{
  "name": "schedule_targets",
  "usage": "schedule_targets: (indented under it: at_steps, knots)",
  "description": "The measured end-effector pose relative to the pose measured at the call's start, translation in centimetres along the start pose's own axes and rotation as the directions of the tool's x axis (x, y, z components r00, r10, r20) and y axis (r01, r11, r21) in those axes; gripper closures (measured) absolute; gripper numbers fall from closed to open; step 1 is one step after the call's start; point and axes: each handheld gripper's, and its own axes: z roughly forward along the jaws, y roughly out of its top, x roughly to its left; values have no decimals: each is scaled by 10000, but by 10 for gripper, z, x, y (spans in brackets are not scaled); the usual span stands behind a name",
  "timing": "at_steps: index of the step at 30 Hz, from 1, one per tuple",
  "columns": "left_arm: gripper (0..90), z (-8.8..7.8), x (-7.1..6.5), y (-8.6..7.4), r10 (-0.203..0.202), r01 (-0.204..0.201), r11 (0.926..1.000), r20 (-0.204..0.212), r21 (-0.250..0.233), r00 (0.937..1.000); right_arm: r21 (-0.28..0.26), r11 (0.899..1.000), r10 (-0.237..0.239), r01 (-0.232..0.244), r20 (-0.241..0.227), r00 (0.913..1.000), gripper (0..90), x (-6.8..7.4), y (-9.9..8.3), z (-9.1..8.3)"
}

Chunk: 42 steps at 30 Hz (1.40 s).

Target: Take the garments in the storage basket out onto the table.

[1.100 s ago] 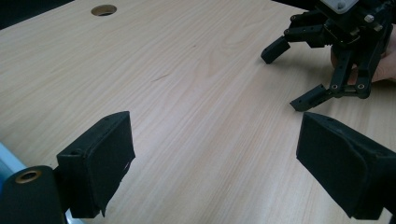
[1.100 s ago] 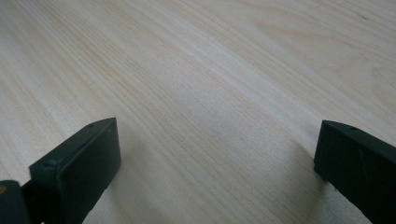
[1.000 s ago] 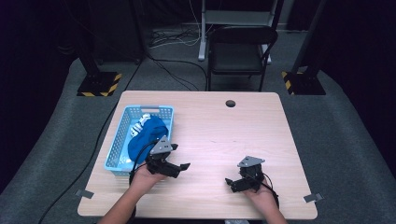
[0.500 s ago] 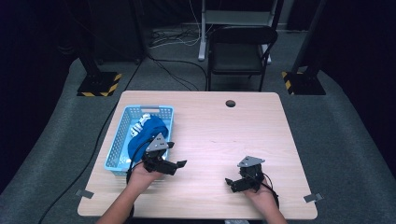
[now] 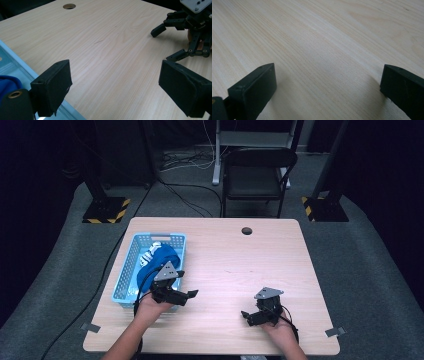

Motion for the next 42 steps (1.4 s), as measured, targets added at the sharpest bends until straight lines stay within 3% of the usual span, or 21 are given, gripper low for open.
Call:
schedule_targets:
  at_steps: [9, 30, 42]
  knots:
    - [106, -4, 5, 1, -47, 47, 10000, -152, 28, 9999, 2, 10000, -1, 1, 0, 10000, 0, 0, 0, 0]
    - [106, -14, 21, -1, -568, 562, 9983, -475, -134, 9973, 3, 10000, -5, 5, 1, 10000, 0, 0, 0, 0]
    - [106, -18, 23, 1, -562, 554, 9983, -560, -160, 9968, 2, 10000, 0, 0, 1, 10000, 0, 0, 0, 0]
